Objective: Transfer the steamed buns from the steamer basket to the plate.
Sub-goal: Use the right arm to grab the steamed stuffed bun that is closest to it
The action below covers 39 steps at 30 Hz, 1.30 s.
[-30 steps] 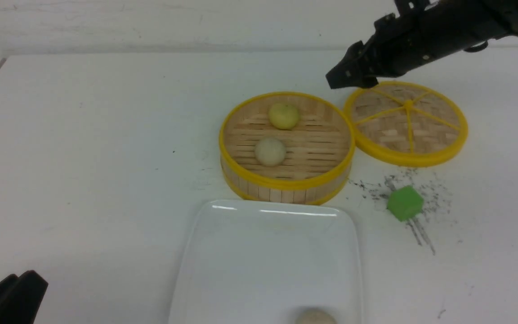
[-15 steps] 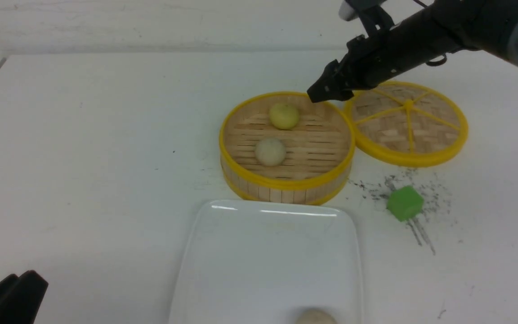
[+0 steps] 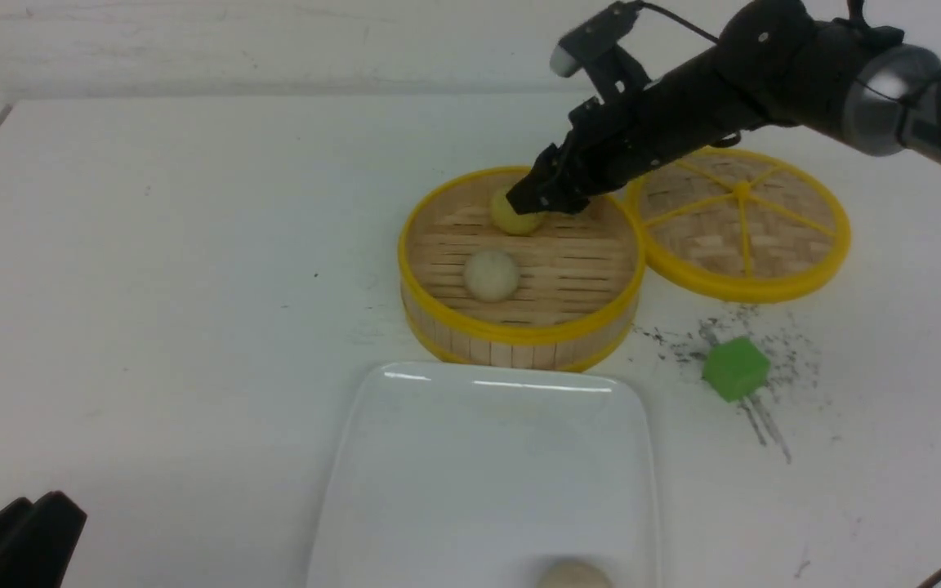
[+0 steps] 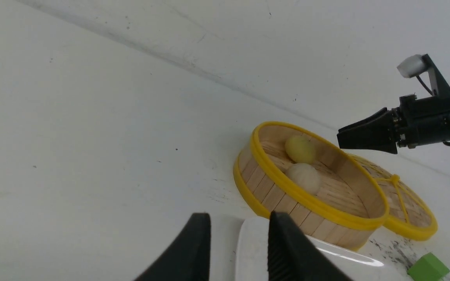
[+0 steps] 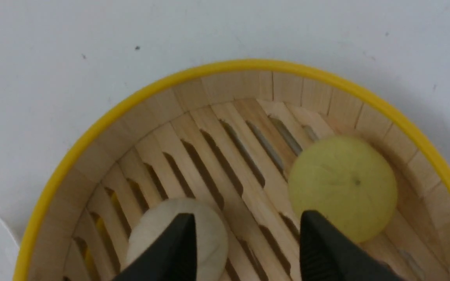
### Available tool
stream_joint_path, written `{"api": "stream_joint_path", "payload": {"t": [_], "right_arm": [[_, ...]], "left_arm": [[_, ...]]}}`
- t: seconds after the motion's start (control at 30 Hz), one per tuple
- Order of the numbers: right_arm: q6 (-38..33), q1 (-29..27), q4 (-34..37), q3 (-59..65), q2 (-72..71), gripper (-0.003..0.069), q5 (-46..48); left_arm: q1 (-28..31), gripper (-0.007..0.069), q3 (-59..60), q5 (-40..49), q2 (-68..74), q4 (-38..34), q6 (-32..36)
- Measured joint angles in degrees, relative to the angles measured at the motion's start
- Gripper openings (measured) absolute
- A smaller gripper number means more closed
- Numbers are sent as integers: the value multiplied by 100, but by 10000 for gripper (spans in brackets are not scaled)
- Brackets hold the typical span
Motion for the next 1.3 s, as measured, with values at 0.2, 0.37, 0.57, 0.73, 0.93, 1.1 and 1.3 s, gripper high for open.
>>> {"api": "stream_joint_path", "payload": {"t": [0.2,0.37,0.57,0.73,0.93,1.1,1.3], "right_arm": [[-13,0,209,-26,0,368,-458],[-361,0,251,-32,93,368,-911],[-599,0,300,-36,389,367,-938],[-954,80,312,-36,472,368,-1050],[-1056,113,499,-36,552,368,-1213],[-1056,113,526,-36,757,368,-1283],[-1289,113,537,-36,848,363,-1426]], "left_arm": [[0,241,0,6,0,6,0],[0,241,0,6,0,13,0],[0,241,0,6,0,18,0],[0,241,0,6,0,18,5],[0,241,0,6,0,18,5],[0,241,0,6,0,20,5],[0,241,0,6,0,20,5]]}}
